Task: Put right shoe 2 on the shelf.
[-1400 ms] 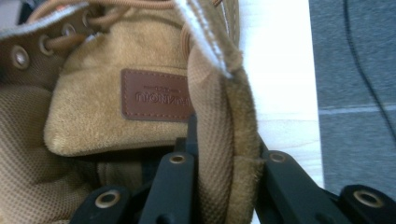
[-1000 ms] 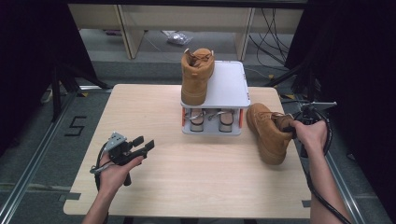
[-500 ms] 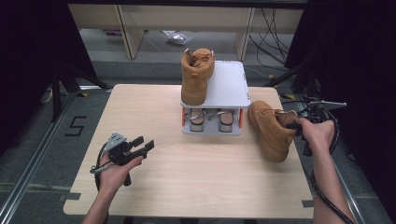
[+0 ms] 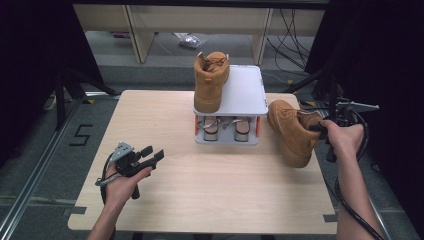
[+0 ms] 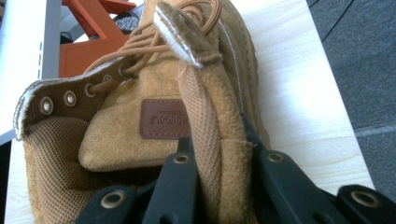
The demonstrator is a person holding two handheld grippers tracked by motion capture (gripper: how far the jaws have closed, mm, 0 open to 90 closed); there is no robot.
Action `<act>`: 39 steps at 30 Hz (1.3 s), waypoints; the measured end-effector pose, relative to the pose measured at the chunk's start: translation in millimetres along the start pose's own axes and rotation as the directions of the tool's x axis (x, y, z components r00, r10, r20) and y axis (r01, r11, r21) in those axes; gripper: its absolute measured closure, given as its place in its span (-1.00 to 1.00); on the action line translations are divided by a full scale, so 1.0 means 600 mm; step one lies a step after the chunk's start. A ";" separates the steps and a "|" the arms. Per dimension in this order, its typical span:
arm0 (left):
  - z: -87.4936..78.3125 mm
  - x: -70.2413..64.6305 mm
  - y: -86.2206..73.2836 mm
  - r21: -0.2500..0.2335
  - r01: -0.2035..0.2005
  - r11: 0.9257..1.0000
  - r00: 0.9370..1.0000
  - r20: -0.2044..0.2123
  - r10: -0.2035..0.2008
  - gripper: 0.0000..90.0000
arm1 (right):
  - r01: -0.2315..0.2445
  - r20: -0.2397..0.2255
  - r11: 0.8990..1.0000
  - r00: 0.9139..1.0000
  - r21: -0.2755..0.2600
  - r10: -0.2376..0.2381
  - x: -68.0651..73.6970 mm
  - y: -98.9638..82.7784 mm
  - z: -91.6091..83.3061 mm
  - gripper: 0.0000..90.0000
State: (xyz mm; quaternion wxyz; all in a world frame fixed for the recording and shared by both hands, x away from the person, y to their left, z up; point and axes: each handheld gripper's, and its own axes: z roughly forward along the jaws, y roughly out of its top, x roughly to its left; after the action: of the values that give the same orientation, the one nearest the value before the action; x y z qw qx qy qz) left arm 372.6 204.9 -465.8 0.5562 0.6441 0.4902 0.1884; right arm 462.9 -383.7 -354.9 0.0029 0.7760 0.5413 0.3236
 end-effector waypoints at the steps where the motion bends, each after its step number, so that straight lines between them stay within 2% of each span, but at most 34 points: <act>1: 0.000 0.000 0.000 0.000 0.001 1.000 1.000 -0.001 -0.001 0.00 | 0.011 0.009 1.000 1.000 -0.008 -0.011 0.000 0.001 -0.002 0.84; 3: -0.001 0.001 0.000 0.001 0.001 1.000 1.000 -0.002 -0.001 0.00 | -0.011 0.004 1.000 1.000 -0.010 0.011 0.002 0.002 -0.004 0.84; 4: -0.001 0.001 0.000 0.000 0.003 1.000 1.000 -0.002 -0.003 0.00 | 0.006 0.006 1.000 1.000 -0.007 -0.006 -0.001 0.003 -0.006 0.84; 5: -0.001 0.001 0.000 -0.001 0.003 1.000 1.000 -0.003 -0.003 0.00 | -0.018 -0.003 1.000 1.000 -0.013 0.018 0.002 0.004 -0.008 0.84; 6: -0.001 0.001 0.000 0.000 0.004 1.000 1.000 -0.004 -0.004 0.00 | -0.001 0.000 1.000 1.000 -0.016 0.001 0.000 0.004 -0.010 0.84; 8: 0.000 0.001 0.000 -0.001 0.004 1.000 1.000 -0.005 -0.004 0.00 | -0.014 -0.013 0.999 1.000 -0.032 0.014 0.002 0.005 -0.015 0.83; 10: -0.001 0.001 -0.001 0.002 0.003 1.000 1.000 -0.002 -0.003 0.00 | -0.005 -0.008 0.999 1.000 -0.049 0.005 0.005 0.007 -0.019 0.83; 13: -0.001 0.000 -0.001 0.003 0.001 1.000 1.000 -0.001 -0.001 0.00 | -0.037 0.002 0.997 0.999 -0.068 0.037 0.010 0.010 -0.021 0.83; 14: 0.000 0.000 -0.001 0.004 -0.001 1.000 1.000 -0.002 0.001 0.00 | -0.041 -0.012 0.997 0.999 -0.069 0.041 0.010 0.011 -0.023 0.83; 15: 0.000 0.000 -0.001 0.006 -0.001 1.000 1.000 -0.003 0.001 0.00 | -0.020 -0.015 0.998 1.000 -0.060 0.019 0.007 0.012 -0.026 0.83; 16: 0.000 0.001 -0.001 0.006 0.000 1.000 1.000 -0.004 0.000 0.00 | -0.024 -0.020 0.997 1.000 -0.075 0.023 0.007 0.011 -0.025 0.83; 20: -0.001 0.001 -0.001 0.004 0.002 1.000 1.000 -0.007 -0.002 0.01 | -0.031 -0.021 0.997 0.999 -0.077 0.030 0.008 0.014 -0.029 0.83; 22: -0.001 0.001 0.000 0.002 0.004 1.000 1.000 -0.006 -0.004 0.01 | -0.059 -0.032 0.993 0.998 -0.100 0.056 0.011 0.016 -0.029 0.83; 23: -0.001 0.002 0.000 0.002 0.003 1.000 1.000 -0.006 -0.003 0.00 | -0.057 -0.063 0.989 0.997 -0.136 0.049 0.010 0.015 -0.026 0.83; 24: -0.001 0.002 0.000 0.003 0.003 1.000 1.000 -0.005 -0.003 0.01 | -0.035 -0.063 0.991 0.998 -0.132 0.027 0.009 0.015 -0.028 0.83; 26: -0.001 0.002 -0.001 0.003 0.003 1.000 1.000 -0.006 -0.003 0.01 | -0.032 -0.062 0.990 0.998 -0.134 0.024 0.011 0.017 -0.032 0.83; 27: -0.001 0.002 -0.001 0.003 0.003 1.000 1.000 -0.006 -0.003 0.01 | -0.029 -0.035 0.994 0.999 -0.101 0.026 0.015 0.021 -0.039 0.83; 29: -0.001 0.002 -0.001 0.005 0.004 1.000 1.000 -0.009 -0.004 0.01 | -0.022 -0.037 0.994 0.999 -0.109 0.018 0.017 0.022 -0.042 0.83; 32: -0.001 0.003 -0.001 0.005 0.003 1.000 1.000 -0.008 -0.003 0.01 | -0.036 -0.042 0.992 0.999 -0.122 0.032 0.023 0.025 -0.045 0.83; 33: -0.001 0.003 -0.001 0.004 0.003 1.000 1.000 -0.008 -0.003 0.00 | -0.023 -0.047 0.993 0.999 -0.117 0.017 0.021 0.025 -0.048 0.83; 34: -0.001 0.002 -0.001 0.003 0.005 1.000 1.000 -0.009 -0.005 0.01 | -0.044 -0.058 0.991 0.998 -0.128 0.037 0.024 0.027 -0.047 0.83; 36: -0.002 0.003 -0.001 0.001 0.006 1.000 1.000 -0.009 -0.006 0.01 | -0.034 -0.060 0.991 0.998 -0.128 0.027 0.025 0.028 -0.050 0.83; 37: -0.002 0.003 -0.001 0.002 0.005 1.000 1.000 -0.010 -0.005 0.01 | -0.057 -0.100 0.988 0.994 -0.146 0.043 0.027 0.029 -0.050 0.83; 38: -0.002 0.004 -0.001 0.003 0.004 1.000 1.000 -0.010 -0.004 0.01 | -0.052 -0.114 0.988 0.993 -0.145 0.036 0.027 0.029 -0.052 0.83; 39: -0.002 0.004 -0.001 0.003 0.004 1.000 1.000 -0.010 -0.004 0.00 | -0.047 -0.092 0.987 0.995 -0.155 0.033 0.029 0.030 -0.052 0.83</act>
State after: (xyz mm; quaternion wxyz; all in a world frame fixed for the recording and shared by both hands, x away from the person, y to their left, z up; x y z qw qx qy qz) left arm 372.5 207.9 -466.4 0.5532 0.6429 0.4946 0.1899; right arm 465.9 -387.4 -315.1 0.0332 0.7687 0.4982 0.3997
